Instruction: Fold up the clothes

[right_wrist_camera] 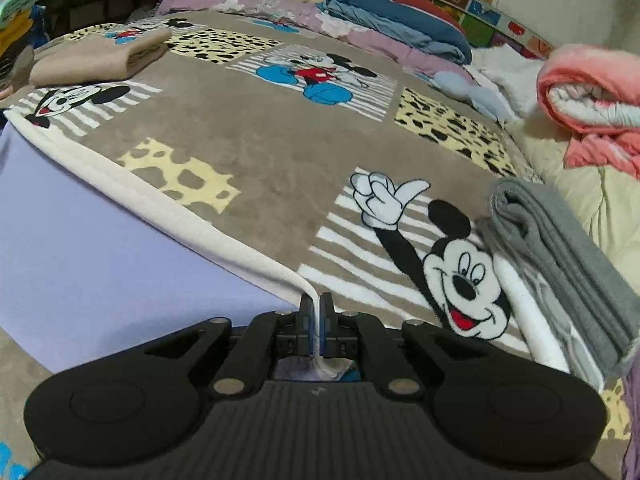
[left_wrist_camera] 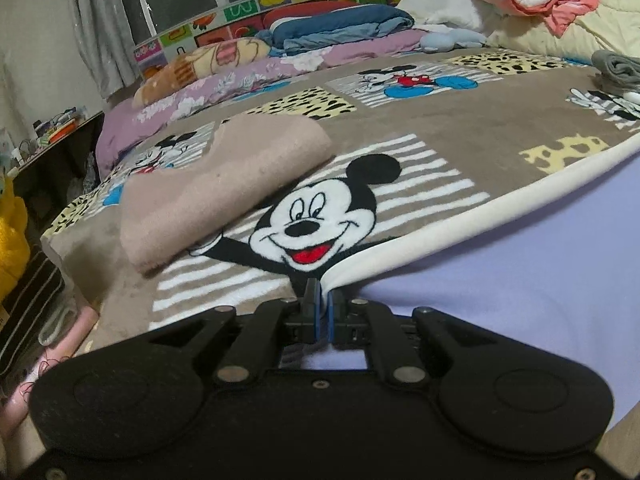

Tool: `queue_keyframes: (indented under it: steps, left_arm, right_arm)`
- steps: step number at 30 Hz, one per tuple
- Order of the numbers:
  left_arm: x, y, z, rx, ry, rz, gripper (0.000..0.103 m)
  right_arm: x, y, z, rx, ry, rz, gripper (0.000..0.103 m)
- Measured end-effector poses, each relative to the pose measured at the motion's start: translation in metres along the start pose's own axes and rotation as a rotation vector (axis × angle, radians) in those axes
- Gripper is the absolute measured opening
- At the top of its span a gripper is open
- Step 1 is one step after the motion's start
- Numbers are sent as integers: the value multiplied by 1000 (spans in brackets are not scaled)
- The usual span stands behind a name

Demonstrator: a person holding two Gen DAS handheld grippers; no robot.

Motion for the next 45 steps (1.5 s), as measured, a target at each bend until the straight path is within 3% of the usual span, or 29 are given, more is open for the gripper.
queue_keyframes:
  steps: [12, 14, 15, 17, 18, 20, 21, 24, 25, 27, 31, 36, 42, 45]
  left_arm:
    - [-7, -2, 13, -47, 9, -119, 8]
    - [-12, -2, 13, -52, 29, -155, 8]
    - [-15, -2, 11, -52, 46, -170, 9]
    - [-21, -2, 7, -48, 68, -192, 11]
    - [-22, -3, 5, -40, 73, -200, 16]
    - [-25, -7, -2, -20, 60, -208, 44]
    - [-27, -9, -5, -6, 43, -210, 65]
    - [-39, -12, -17, 33, -2, -225, 65]
    - [-43, -13, -21, 45, -13, -233, 61]
    - [-50, -15, -29, 66, -29, -227, 39]
    - [-53, -20, -43, 112, -5, -184, 30]
    - [-30, -15, -44, 101, 141, -56, 30]
    - [-46, -1, -55, 50, 112, -64, 30]
    - [-54, 6, -60, 24, 98, -68, 30]
  right_arm:
    - [11, 3, 17, -46, 4, 95, 5]
    - [14, 3, 20, -53, 23, 120, 17]
    - [16, 4, 17, -45, 34, 135, 29]
    - [19, 5, 10, -25, 58, 166, 34]
    - [21, 6, 7, -15, 70, 182, 35]
    - [25, 7, 0, 5, 93, 213, 37]
    - [27, 8, -4, 15, 105, 229, 38]
    - [27, 7, -16, 54, 125, 261, 38]
    - [24, 5, -21, 74, 119, 260, 39]
    - [7, 1, -24, 89, 90, 229, 39]
    - [-29, -8, -27, 115, 23, 165, 39]
    - [-75, -13, -18, 136, -65, 130, 39]
    - [-84, 16, 4, 38, -82, 192, 46]
    - [-80, 22, -6, 66, -64, 216, 46]
Point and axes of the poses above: each gripper's, at about its wrist camera, not at the fingertips, and z roughly the way its jaws point, x to its right, y to its underside, the point moved 4 cm from there along z, roughly the way its jaws point, and after that the axes turned 6 degrees about x, right-handed, at the moved point
